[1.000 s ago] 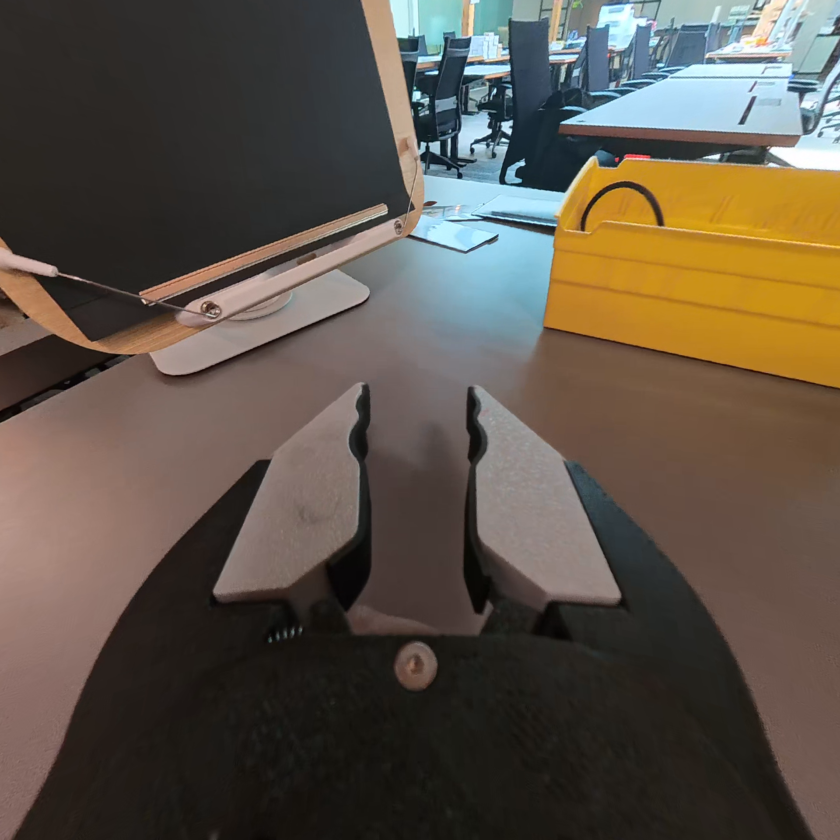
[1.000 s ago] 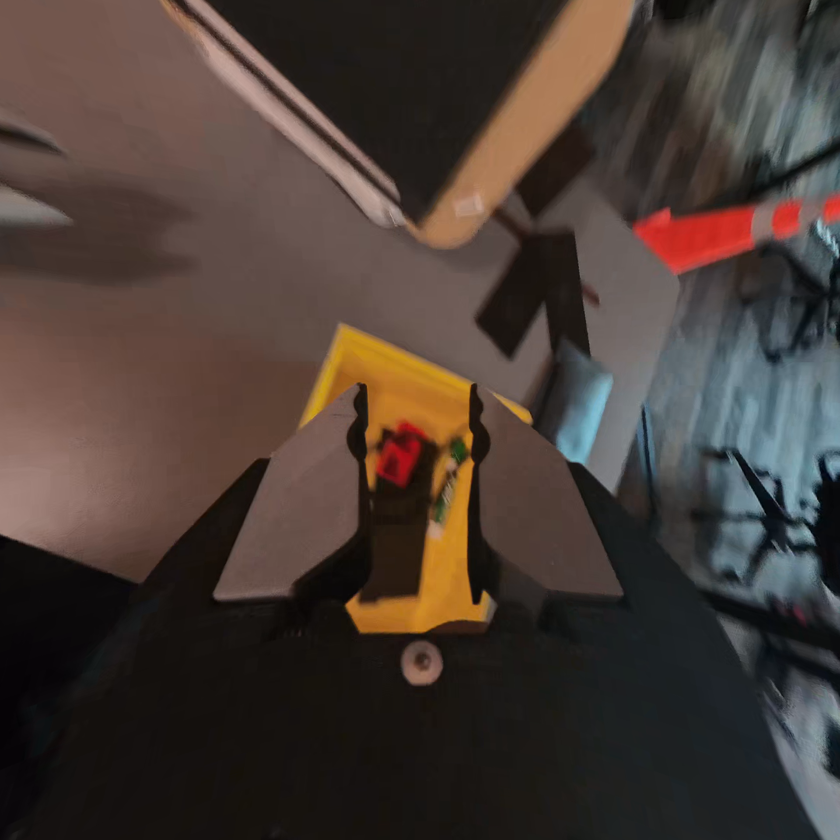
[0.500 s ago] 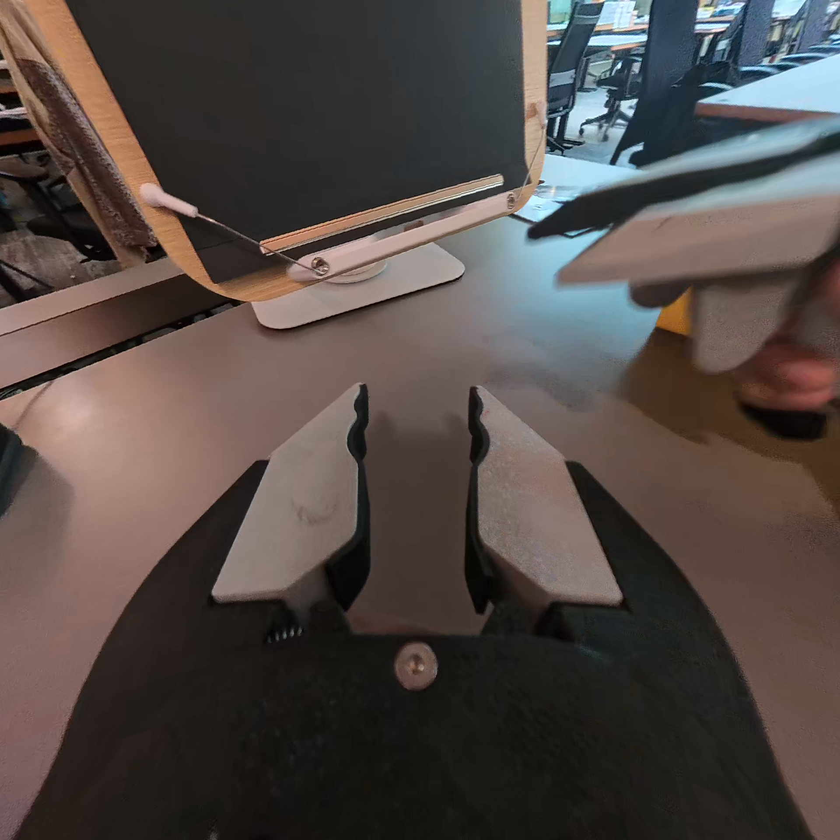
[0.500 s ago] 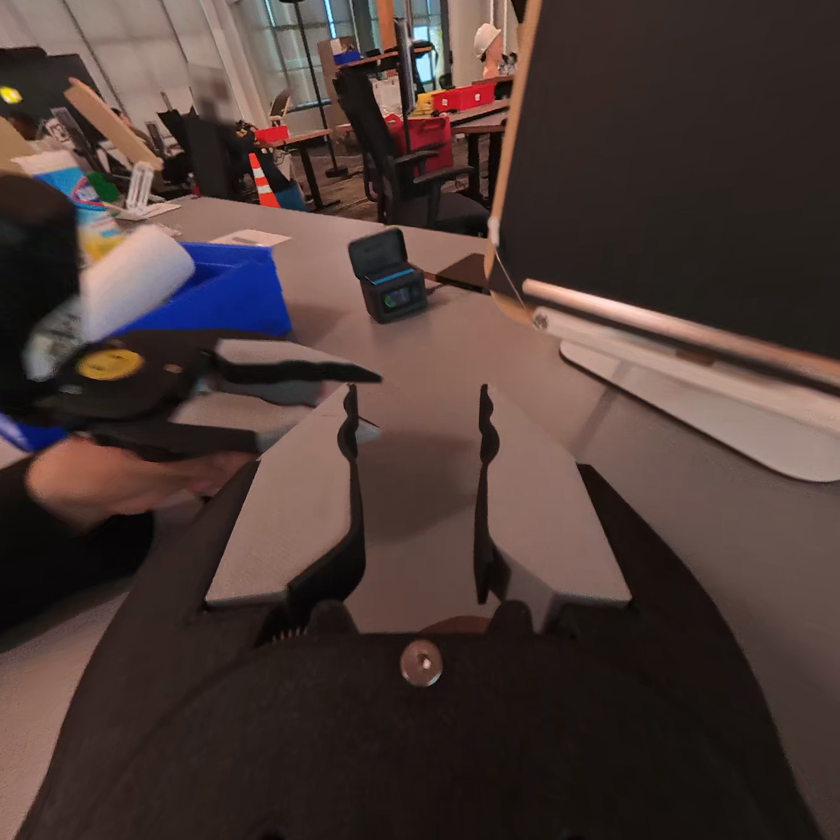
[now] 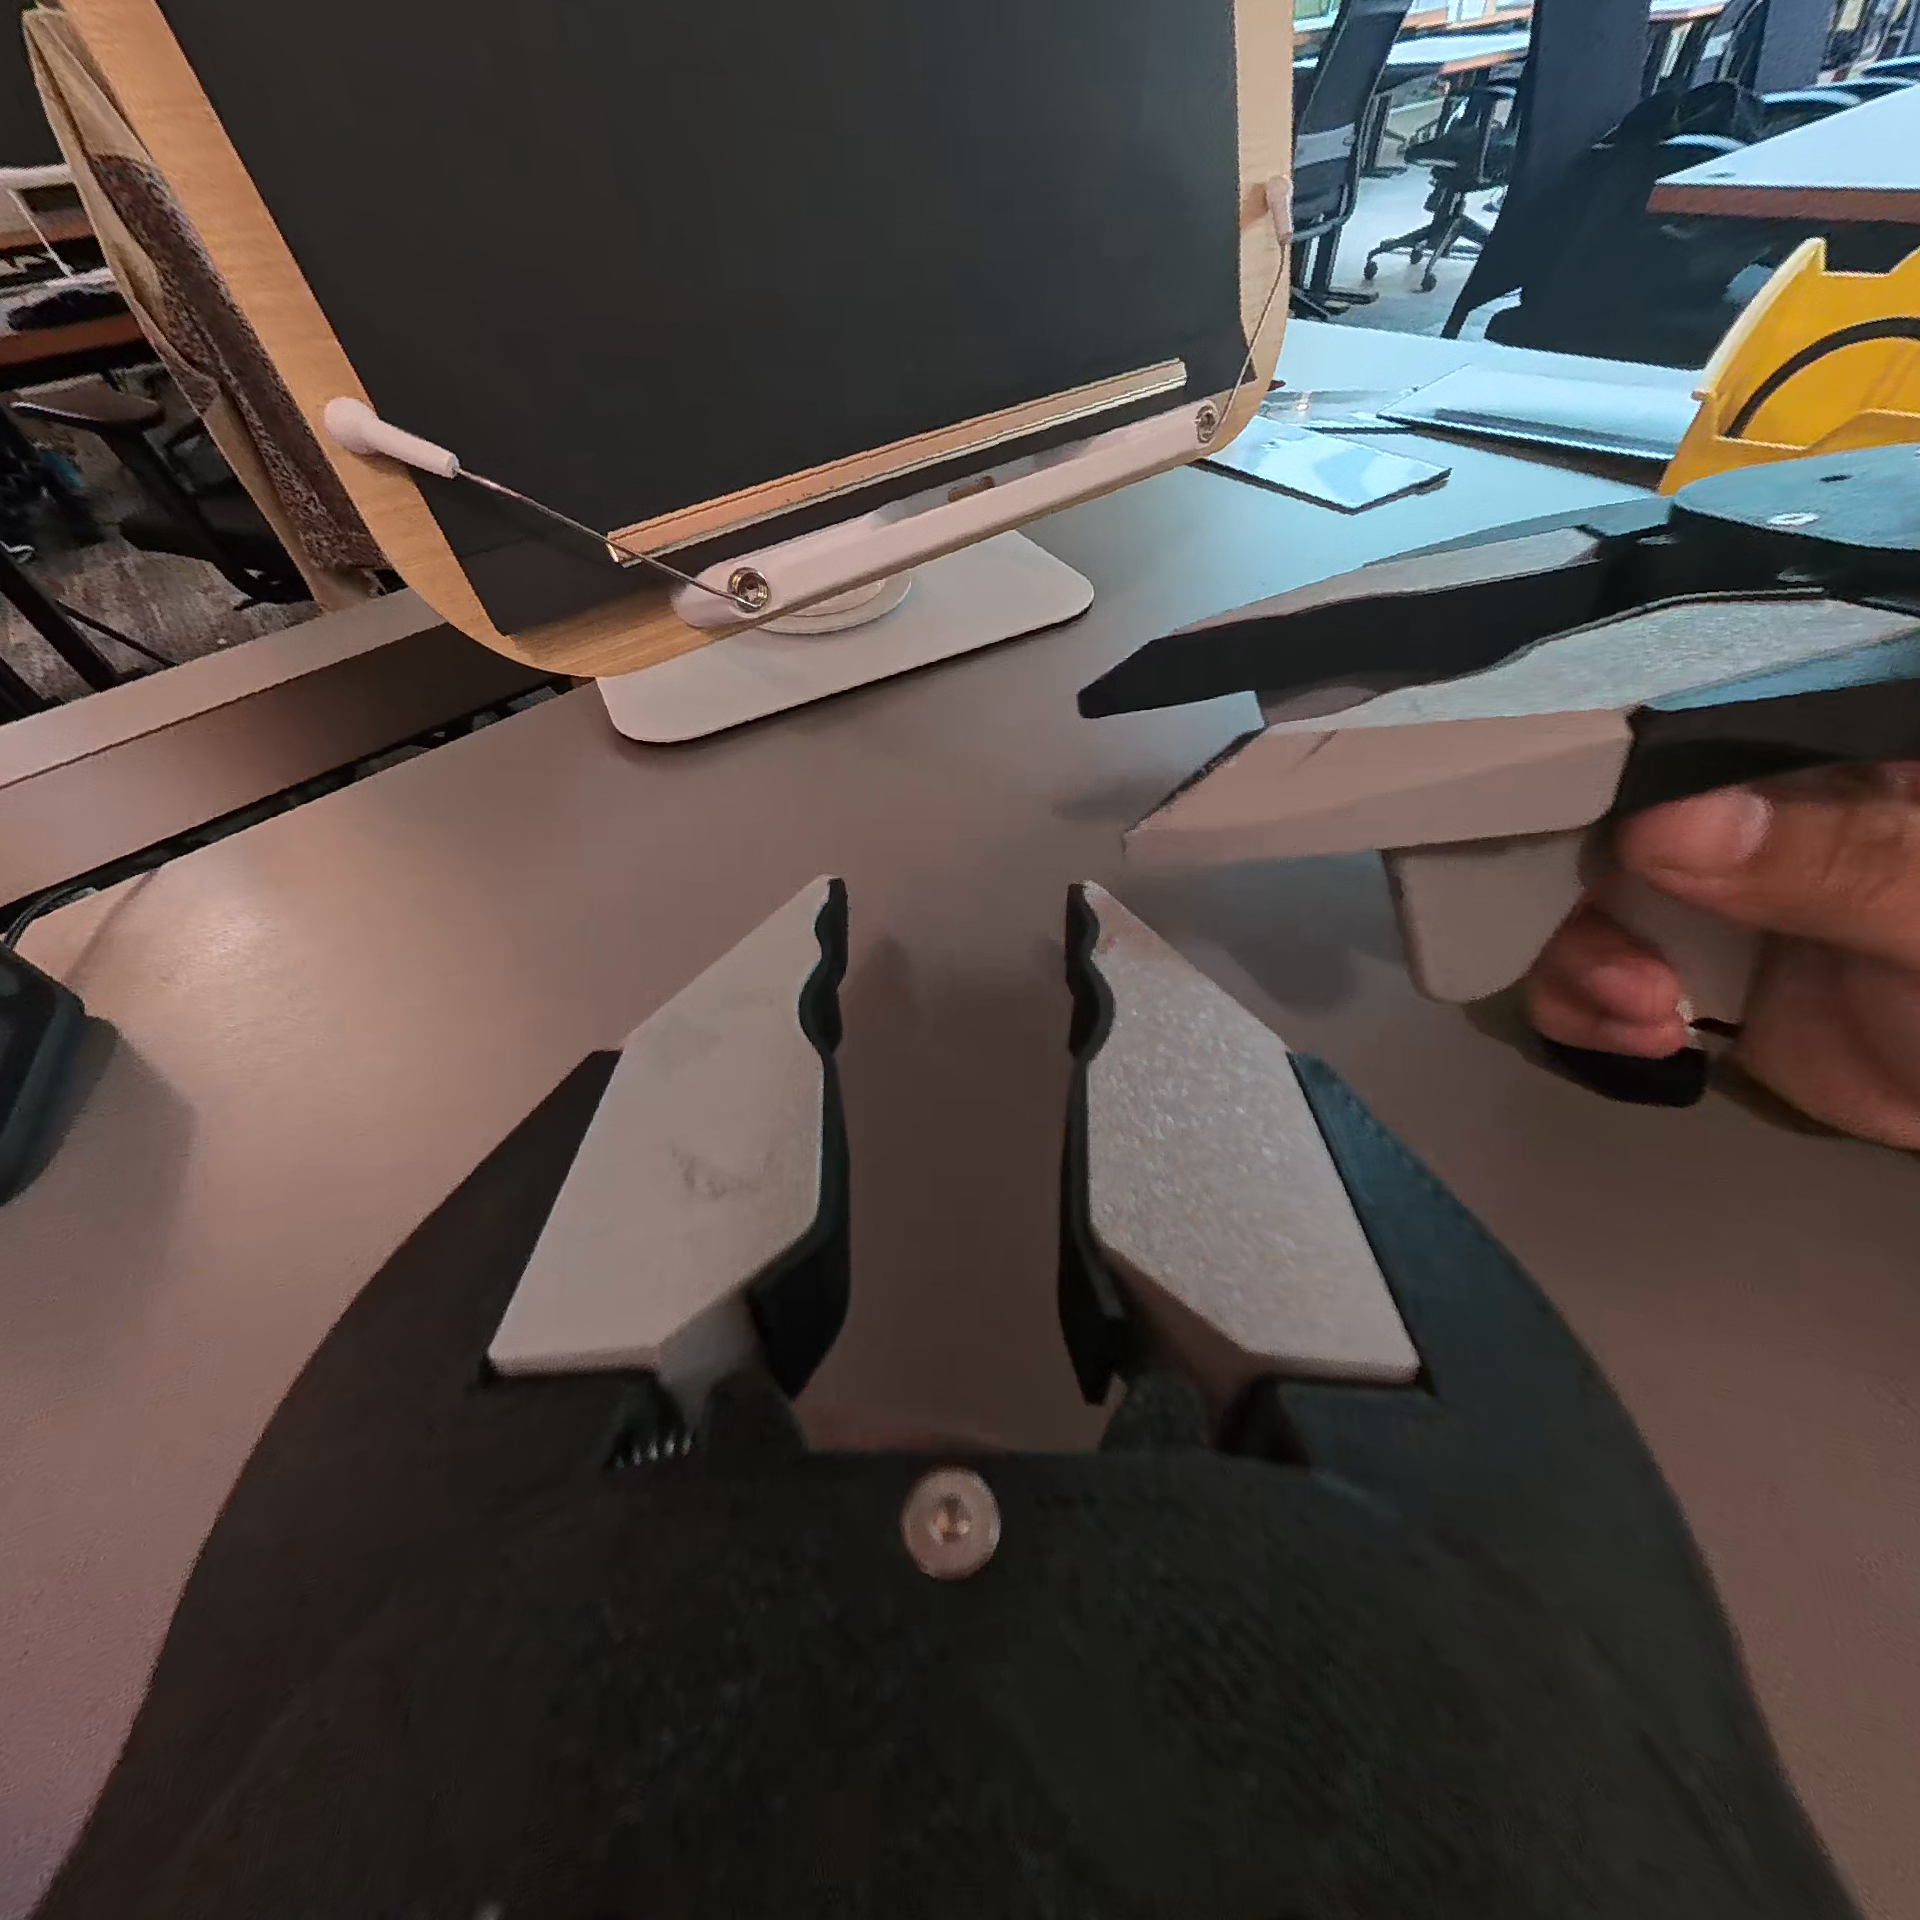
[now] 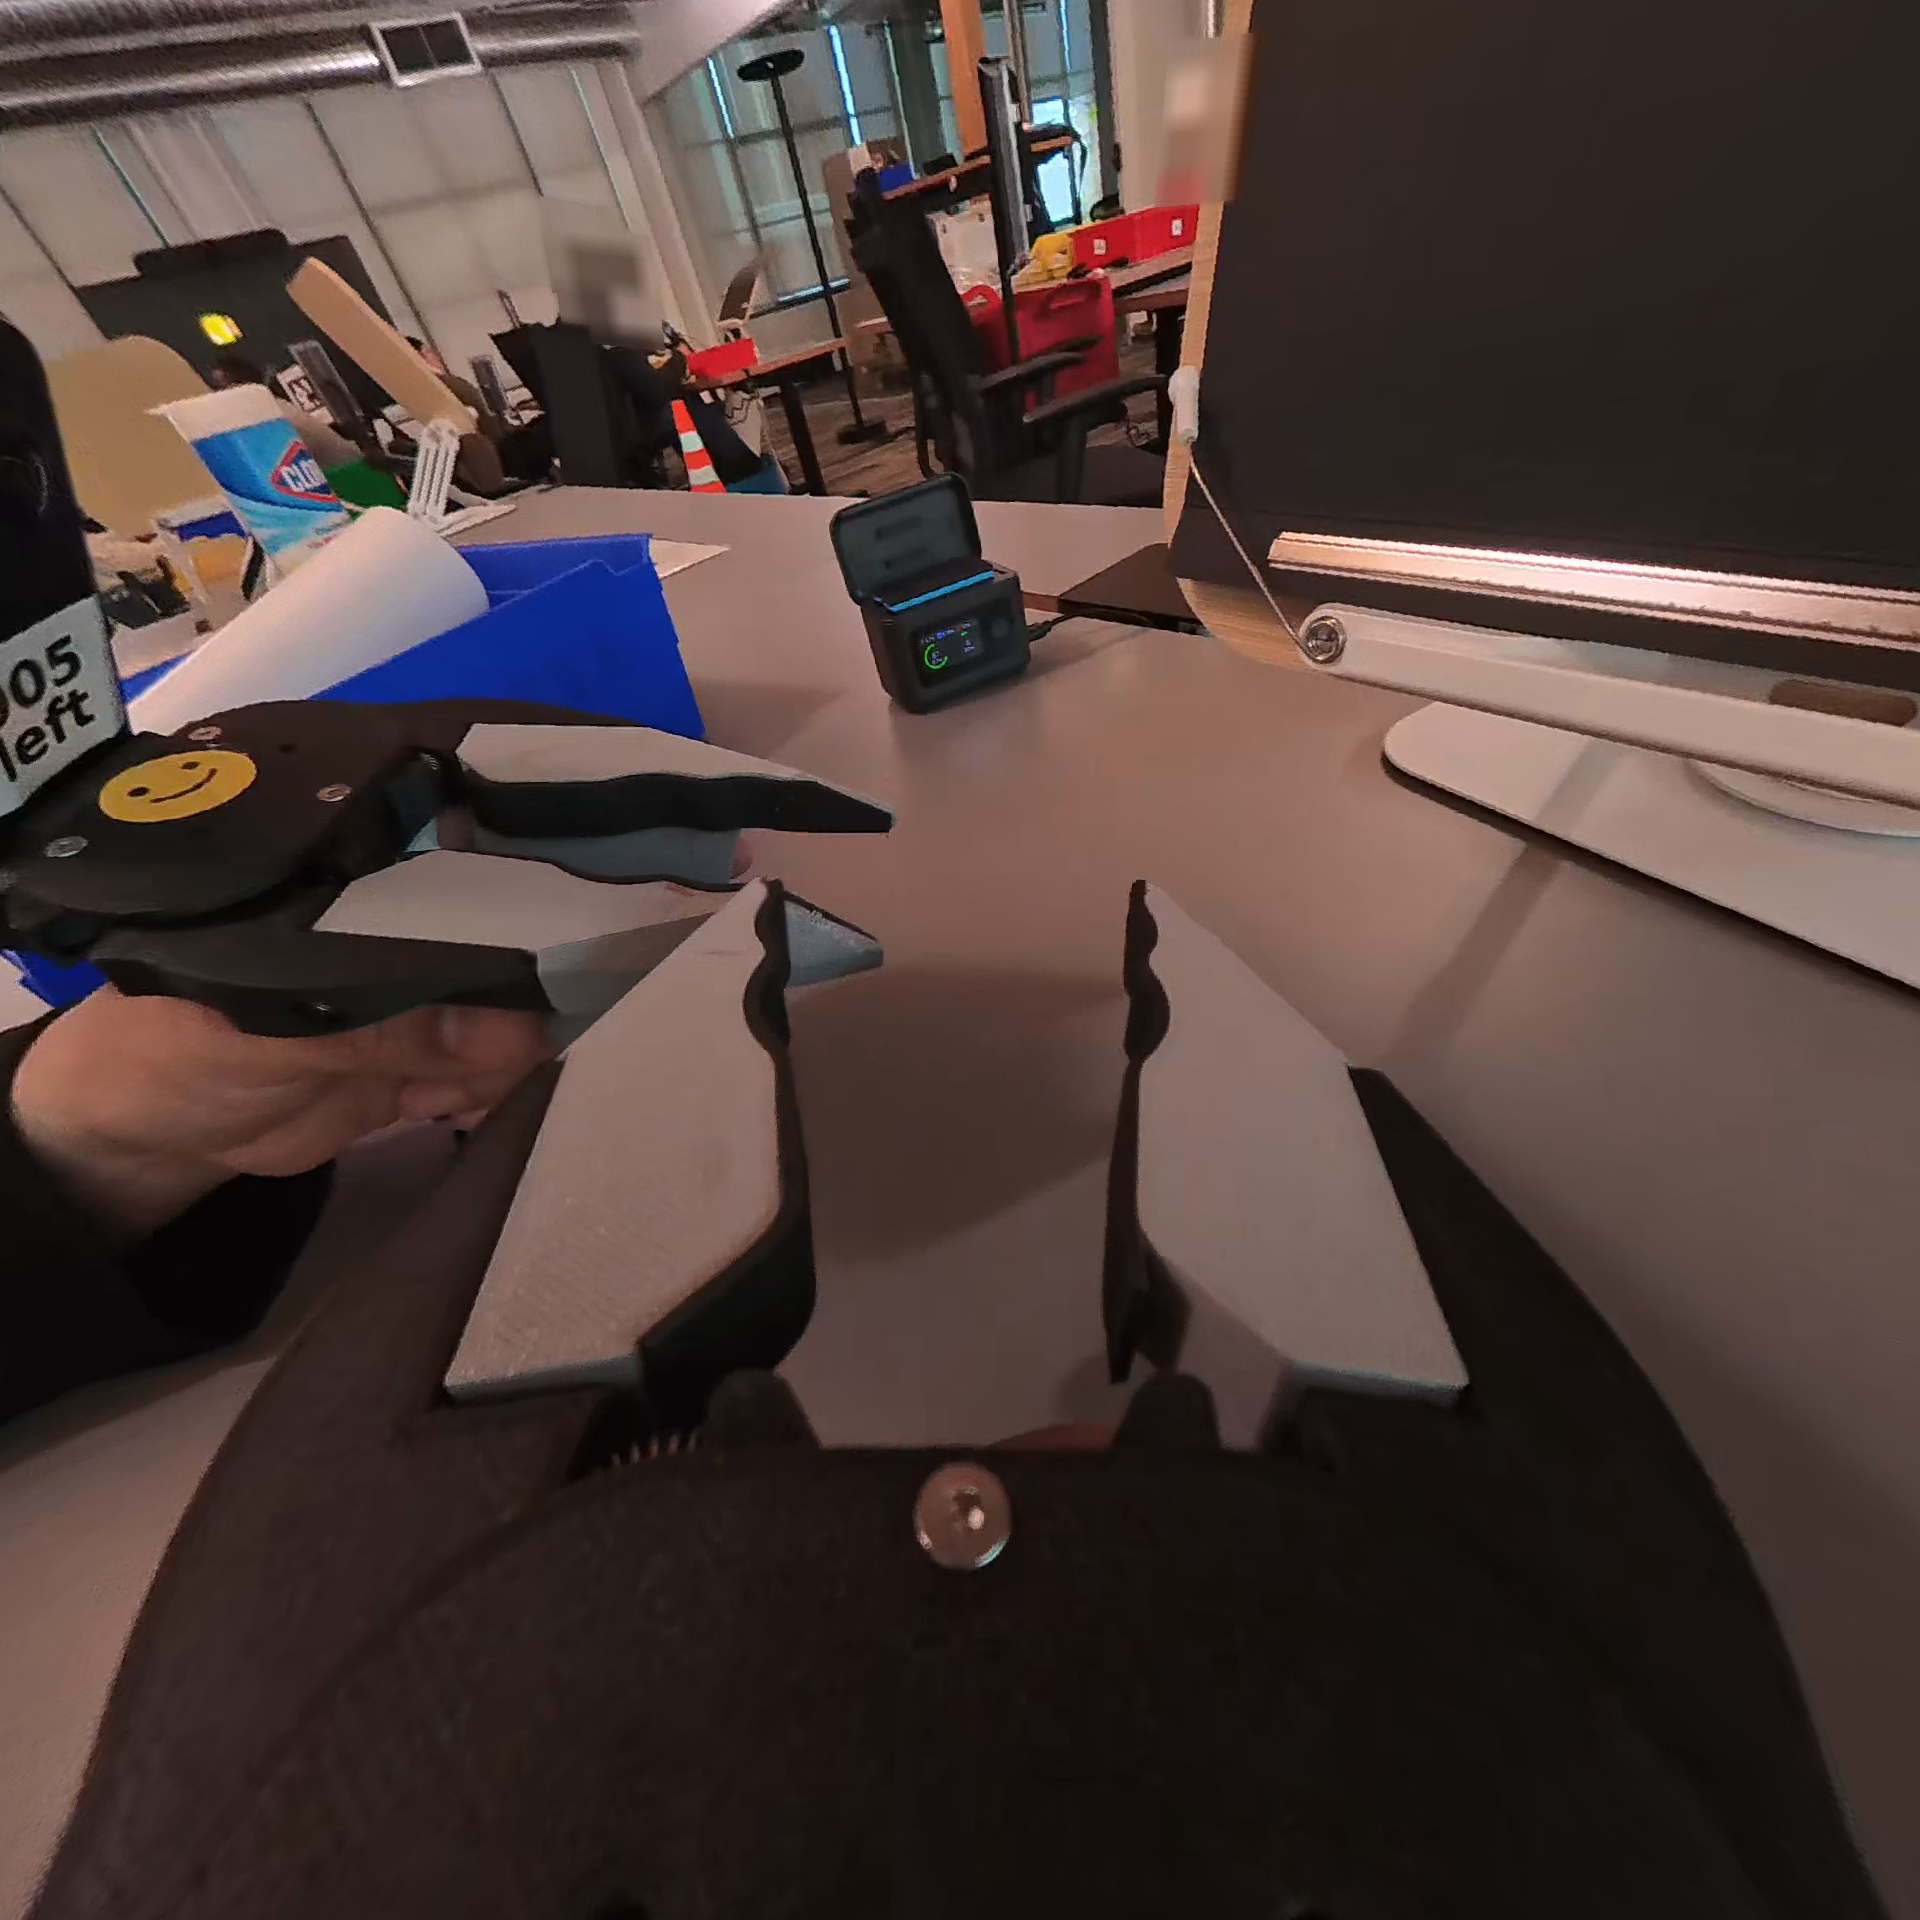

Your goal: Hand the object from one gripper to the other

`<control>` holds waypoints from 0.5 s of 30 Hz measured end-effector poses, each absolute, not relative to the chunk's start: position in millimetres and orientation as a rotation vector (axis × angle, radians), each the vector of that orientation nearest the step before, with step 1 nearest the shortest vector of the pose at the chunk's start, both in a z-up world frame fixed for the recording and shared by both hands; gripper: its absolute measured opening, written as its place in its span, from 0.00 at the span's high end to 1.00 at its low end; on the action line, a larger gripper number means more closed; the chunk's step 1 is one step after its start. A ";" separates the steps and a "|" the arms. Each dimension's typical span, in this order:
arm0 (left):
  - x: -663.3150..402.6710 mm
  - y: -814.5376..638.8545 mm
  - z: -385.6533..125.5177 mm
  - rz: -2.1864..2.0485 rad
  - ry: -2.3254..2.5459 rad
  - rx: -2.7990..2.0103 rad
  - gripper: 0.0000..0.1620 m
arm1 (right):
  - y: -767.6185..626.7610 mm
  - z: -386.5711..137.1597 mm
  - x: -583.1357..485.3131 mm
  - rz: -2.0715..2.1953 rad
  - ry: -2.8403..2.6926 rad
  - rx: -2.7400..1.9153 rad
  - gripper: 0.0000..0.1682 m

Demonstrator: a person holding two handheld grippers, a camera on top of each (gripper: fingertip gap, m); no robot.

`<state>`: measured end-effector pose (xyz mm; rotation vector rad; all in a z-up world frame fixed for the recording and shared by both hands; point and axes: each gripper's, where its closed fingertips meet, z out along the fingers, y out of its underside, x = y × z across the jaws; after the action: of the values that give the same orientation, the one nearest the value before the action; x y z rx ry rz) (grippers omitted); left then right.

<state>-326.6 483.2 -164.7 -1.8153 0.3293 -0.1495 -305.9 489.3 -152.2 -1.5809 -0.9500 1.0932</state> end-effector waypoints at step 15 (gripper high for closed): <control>-332.1 484.1 -155.6 -0.152 0.292 -1.779 0.77 | 486.5 -142.0 -305.4 1.037 -1.003 -1.459 0.62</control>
<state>-332.1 484.1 -155.6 -1.7790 0.2921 -0.1517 -305.4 486.5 -142.0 -1.4591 -1.0030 1.0370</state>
